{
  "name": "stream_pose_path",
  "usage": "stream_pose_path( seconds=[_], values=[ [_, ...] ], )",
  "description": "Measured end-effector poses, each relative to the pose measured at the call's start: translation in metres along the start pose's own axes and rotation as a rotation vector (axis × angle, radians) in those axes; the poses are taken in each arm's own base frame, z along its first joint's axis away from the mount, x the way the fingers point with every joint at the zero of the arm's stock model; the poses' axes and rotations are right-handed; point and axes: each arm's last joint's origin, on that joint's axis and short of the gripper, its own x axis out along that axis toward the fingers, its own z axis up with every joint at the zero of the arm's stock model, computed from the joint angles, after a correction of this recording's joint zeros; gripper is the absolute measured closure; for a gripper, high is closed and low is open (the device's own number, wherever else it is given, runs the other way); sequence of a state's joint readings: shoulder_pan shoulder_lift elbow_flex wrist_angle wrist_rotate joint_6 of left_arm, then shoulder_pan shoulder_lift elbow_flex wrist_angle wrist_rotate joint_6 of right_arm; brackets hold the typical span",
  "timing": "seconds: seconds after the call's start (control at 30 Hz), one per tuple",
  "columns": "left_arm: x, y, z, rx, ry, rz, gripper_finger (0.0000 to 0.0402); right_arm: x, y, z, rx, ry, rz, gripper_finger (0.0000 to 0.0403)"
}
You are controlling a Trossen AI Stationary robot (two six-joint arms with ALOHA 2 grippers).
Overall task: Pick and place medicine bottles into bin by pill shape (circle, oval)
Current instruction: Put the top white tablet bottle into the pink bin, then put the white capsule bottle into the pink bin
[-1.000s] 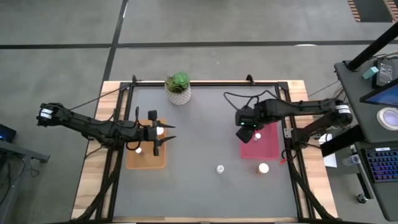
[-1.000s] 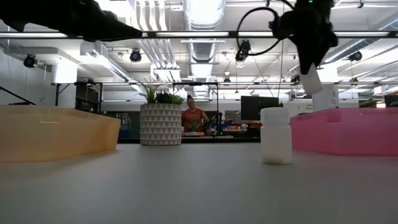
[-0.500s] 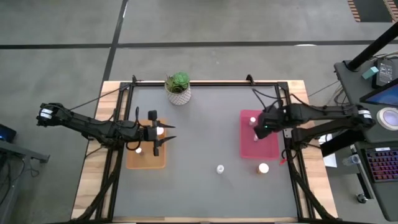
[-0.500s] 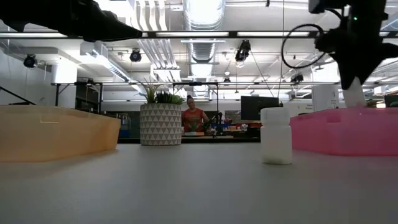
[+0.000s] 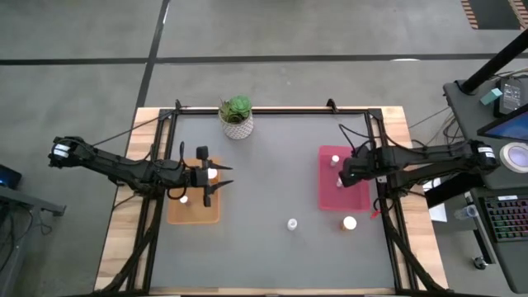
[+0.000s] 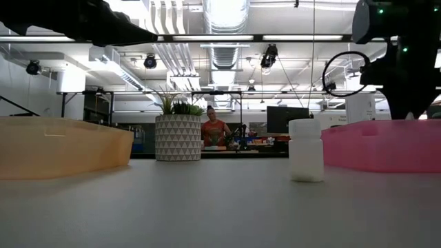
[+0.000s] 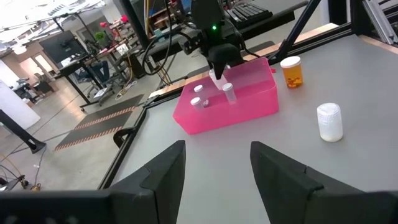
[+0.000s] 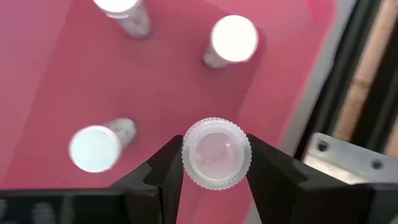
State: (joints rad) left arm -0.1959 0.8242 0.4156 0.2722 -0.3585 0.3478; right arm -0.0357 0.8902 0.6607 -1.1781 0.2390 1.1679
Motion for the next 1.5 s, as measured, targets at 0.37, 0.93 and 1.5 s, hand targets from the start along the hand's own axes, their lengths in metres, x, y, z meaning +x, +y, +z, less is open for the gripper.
stream_pose_path(
  seconds=[0.37, 0.93, 1.5],
  values=[
    [0.0, 0.0, -0.001, 0.001, 0.008, 0.015, 0.0235, 0.016, 0.005, -0.002, 0.016, -0.024, 0.058, 0.0257],
    [0.0, 0.0, -0.002, 0.002, 0.01, 0.015, 0.0235, 0.025, 0.005, -0.004, 0.012, -0.031, 0.078, 0.024],
    [0.0, 0.0, -0.001, -0.002, 0.002, 0.018, 0.0235, -0.001, 0.012, 0.005, 0.01, -0.048, 0.118, 0.0196]
  ],
)
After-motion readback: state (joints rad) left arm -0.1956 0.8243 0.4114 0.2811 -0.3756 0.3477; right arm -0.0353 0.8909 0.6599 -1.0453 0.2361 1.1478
